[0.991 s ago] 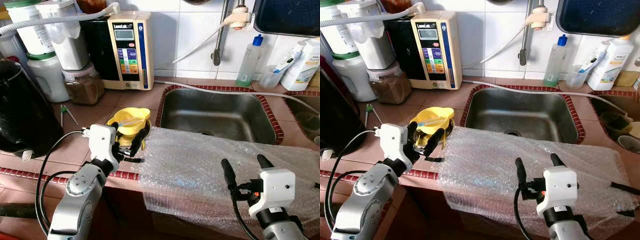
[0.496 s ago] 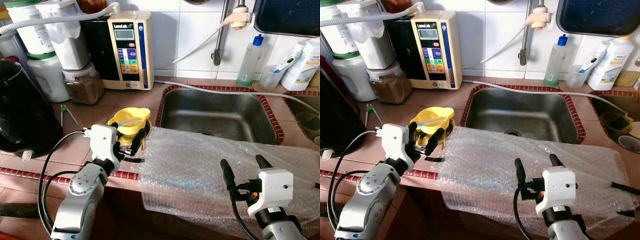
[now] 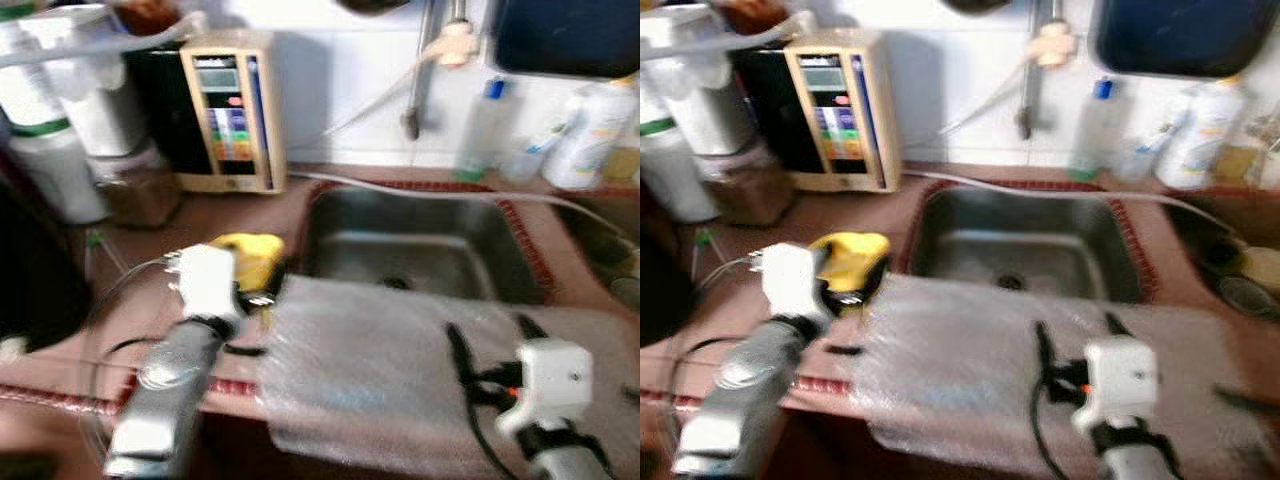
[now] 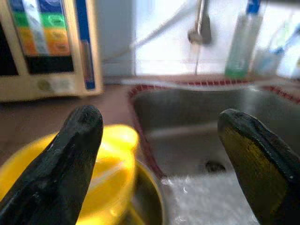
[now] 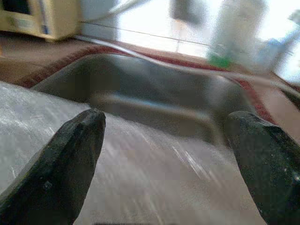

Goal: Kitchen organization

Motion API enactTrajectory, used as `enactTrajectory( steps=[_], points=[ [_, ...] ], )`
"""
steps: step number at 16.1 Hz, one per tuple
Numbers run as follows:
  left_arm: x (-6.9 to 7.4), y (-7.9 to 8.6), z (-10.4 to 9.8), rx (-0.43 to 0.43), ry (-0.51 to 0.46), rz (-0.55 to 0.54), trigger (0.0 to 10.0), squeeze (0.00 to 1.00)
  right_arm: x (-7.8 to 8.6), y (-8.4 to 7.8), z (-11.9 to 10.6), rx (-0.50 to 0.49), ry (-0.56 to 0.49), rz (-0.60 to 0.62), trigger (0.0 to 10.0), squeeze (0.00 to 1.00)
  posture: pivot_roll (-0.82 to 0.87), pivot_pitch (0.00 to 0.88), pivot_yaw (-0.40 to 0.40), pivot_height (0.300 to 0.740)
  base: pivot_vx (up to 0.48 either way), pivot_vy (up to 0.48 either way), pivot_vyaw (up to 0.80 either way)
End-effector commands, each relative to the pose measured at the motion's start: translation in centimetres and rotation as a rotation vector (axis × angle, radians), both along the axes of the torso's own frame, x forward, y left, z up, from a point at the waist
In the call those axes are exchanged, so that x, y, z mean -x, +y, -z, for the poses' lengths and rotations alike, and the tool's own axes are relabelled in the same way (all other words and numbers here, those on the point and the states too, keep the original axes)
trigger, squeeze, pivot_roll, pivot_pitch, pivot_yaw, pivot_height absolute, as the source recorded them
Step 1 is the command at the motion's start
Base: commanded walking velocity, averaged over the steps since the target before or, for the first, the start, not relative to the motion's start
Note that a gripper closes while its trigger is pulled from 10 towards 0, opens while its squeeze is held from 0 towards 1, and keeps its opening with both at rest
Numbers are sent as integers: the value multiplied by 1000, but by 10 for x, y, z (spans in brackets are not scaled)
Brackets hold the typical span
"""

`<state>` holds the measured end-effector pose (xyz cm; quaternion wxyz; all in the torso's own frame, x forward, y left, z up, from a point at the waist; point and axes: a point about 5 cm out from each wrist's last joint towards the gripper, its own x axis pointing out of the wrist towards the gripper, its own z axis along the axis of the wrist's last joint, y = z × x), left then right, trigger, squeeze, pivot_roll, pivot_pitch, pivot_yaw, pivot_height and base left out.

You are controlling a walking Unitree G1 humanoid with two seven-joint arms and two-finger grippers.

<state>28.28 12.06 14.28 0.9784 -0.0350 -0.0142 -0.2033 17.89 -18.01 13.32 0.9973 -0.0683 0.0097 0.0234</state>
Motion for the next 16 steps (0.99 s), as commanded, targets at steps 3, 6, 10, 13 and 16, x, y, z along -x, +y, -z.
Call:
enactTrajectory(
  steps=[3, 6, 10, 13, 16],
  points=[
    [2, 18, 4, -24, 11, -59, 10000, 0, -2, 6, -4, -21, -22, -23, 10000, 0, -25, 0, 41, 740, 102, 0, 0],
    [6, 22, 6, -61, 7, -60, 10000, 0, -1, 5, -3, -21, -18, -23, 10000, 0, -22, 0, 38, 740, 0, 0, 0],
    [9, 38, 11, -51, 30, -142, 10000, 0, 0, 6, -2, -17, -12, -34, 10000, 0, -14, 0, 33, 740, 0, 0, 0],
    [14, 41, 9, 13, 40, -88, 10000, 0, -2, 4, -6, -41, -17, -62, 10000, 0, -5, 0, 31, 740, 0, 0, 0],
    [21, 28, 2, 81, 35, 60, 10000, 0, -2, 9, -10, -65, -19, -112, 10000, 0, 0, 0, 32, 740, 0, 0, 0]
  ],
)
